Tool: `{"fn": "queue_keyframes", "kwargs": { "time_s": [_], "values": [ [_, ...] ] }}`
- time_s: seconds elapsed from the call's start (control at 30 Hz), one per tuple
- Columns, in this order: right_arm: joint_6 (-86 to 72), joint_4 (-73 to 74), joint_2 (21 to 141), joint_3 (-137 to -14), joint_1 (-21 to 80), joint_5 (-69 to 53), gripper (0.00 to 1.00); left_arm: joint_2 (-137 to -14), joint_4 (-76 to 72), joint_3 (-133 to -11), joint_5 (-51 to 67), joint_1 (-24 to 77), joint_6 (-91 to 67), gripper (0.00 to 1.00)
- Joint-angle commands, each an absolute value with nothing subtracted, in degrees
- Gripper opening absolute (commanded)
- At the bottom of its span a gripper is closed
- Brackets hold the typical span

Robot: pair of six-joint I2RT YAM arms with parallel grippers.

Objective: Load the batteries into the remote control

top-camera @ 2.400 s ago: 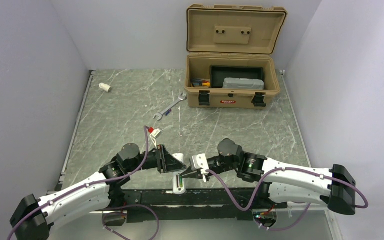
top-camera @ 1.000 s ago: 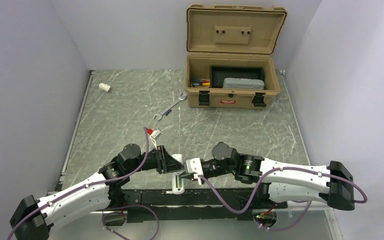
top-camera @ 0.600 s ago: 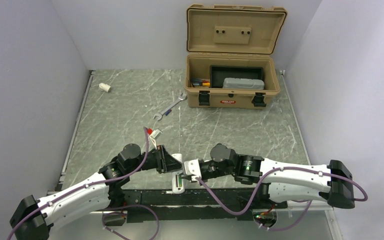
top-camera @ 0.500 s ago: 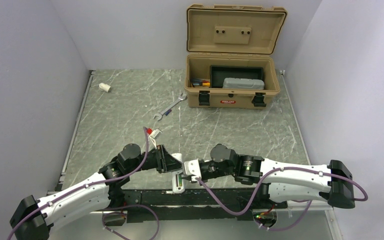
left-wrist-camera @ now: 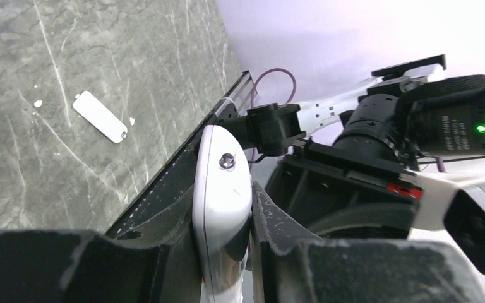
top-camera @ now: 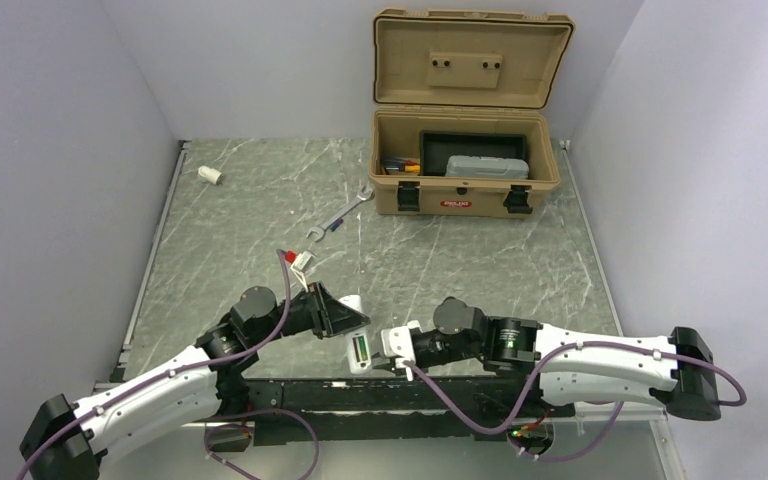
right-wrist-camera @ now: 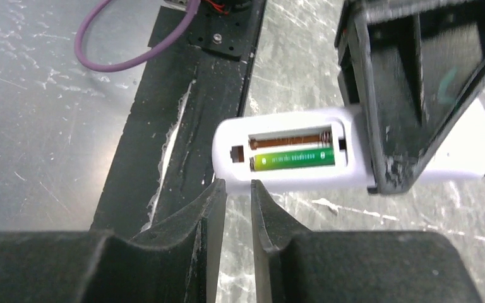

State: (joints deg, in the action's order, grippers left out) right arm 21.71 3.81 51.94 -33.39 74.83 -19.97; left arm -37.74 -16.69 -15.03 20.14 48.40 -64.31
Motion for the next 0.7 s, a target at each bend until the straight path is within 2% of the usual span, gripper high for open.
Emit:
{"fn": "queue_keyframes", "kwargs": {
  "time_s": [0.0,0.1,0.43,0.53,0.67],
  "values": [
    [16.2,0.9,48.2,-30.1,74.7,-15.3,0.25,-35.9,-22.2,-17.5,20.8,48.5,-65.2,0.0],
    [9.4,-4.6,45.1,-27.5,74.6,-9.3,0.3,-35.4,-20.2,-17.8,20.1,48.5,-64.3,0.0],
    [-21.0,-17.3,42.2,-24.4,74.6,6.8,0.67,-33.8,-13.1,-19.1,17.2,48.5,-59.2,0.0],
    [-30.9,-16.3,45.3,-26.7,74.5,10.6,0.71,-33.3,-12.3,-19.7,17.0,48.5,-58.5,0.0],
    [-34.7,-15.8,50.3,-29.6,74.4,8.3,0.72,-32.6,-11.8,-19.9,16.7,48.5,-58.3,0.0]
  ]
}}
